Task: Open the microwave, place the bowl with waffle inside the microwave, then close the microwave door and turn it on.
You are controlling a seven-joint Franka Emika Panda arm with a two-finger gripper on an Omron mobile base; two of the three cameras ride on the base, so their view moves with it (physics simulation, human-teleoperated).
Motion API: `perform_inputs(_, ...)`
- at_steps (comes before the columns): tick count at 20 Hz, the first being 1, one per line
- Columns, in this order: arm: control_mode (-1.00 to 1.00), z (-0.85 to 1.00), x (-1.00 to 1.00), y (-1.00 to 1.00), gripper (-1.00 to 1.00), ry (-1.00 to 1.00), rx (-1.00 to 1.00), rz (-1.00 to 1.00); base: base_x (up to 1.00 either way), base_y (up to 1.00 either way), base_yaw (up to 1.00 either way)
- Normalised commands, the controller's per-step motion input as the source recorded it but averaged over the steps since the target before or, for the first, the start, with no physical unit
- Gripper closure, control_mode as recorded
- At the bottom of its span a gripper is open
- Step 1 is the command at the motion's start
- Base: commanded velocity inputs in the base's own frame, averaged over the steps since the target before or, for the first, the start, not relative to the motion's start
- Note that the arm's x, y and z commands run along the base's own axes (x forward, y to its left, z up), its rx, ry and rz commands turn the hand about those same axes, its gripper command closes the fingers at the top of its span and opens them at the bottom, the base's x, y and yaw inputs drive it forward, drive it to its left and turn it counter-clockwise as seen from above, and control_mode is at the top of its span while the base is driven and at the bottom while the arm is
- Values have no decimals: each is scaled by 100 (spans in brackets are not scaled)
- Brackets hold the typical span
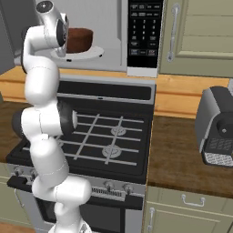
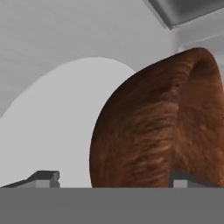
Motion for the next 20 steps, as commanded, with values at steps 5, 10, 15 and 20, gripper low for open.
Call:
perform_inputs(5, -100, 0, -29, 0, -100, -18, 0, -4, 0, 0, 0)
perform_inputs(10, -100, 0, -36, -12, -100, -17, 0, -8, 0, 0, 0)
perform_inputs(15, -100, 0, -52, -18, -100, -17, 0, -4, 0, 0, 0)
perform_inputs(20, -100, 0, -84, -6, -100, -11, 0, 0, 0, 0, 0)
